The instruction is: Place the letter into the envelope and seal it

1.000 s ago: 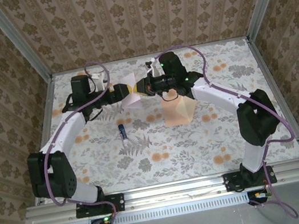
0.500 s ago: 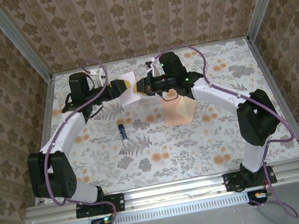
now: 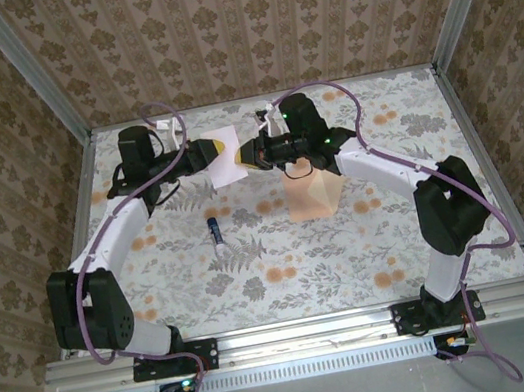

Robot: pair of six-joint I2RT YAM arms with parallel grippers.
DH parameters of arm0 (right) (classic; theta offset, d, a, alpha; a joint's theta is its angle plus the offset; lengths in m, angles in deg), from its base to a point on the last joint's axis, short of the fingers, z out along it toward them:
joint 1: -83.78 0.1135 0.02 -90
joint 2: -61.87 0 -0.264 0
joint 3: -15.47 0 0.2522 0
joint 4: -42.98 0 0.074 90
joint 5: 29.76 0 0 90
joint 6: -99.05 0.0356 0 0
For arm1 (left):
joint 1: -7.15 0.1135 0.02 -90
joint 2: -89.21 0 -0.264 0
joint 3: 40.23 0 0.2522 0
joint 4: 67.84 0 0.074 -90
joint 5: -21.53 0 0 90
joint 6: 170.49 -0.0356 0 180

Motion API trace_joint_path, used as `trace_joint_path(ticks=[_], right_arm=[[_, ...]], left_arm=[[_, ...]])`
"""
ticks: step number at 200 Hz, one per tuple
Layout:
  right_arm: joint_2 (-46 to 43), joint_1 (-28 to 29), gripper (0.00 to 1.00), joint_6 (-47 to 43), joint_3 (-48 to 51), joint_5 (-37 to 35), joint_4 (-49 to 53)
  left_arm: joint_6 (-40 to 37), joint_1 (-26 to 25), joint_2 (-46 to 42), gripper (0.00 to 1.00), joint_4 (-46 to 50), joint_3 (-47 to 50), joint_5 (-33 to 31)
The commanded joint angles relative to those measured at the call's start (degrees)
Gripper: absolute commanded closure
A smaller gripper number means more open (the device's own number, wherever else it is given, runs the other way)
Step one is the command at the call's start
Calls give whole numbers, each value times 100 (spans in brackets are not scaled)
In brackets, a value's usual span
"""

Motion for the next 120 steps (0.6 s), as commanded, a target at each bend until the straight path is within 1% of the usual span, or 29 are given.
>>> trace_joint_path(ticks=[1,5,10,21,22,24,28,36,47,53,86,98,120], right_arm=[[-67,-24,90,-70,84,-97,-96],[-79,-31,85,-87,91,-97,-86],[-101,-40,75,-115,104,-99,-64],[-143,-80,47,-249,132,-88,-30],[-161,-88,47,-265,130,-88,-22],[-169,-106,42,-298,135,-82,-10],[-197,-131,36,-366,143,-65,13],[-267,-209,29,-550,170,-18,50],[-354,-343,23,-773,206,88,124],[-387,-462,21,-885,238,214,121],[-422,-1011,14,-1218,446,1015,-310],[-317,-1159,12,-1160,509,1443,-780],[2,-1257,11,-709,471,2212,-1814]], left_arm=[[-14,41,-181,86,-141,-14,151],[-6,47,-185,87,-140,-13,151],[-3,54,-189,89,-142,-17,162],[7,72,-198,93,-142,-37,174],[5,73,-198,94,-142,-40,176],[9,73,-198,95,-146,-45,177],[12,86,-208,96,-148,-46,190],[42,106,-207,97,-166,-61,225],[78,131,-216,98,-201,-87,277],[102,141,-220,98,-230,-103,307],[393,132,-190,98,-560,-124,500],[507,98,-181,98,-753,-88,569],[522,-9,-174,98,-848,-84,608]])
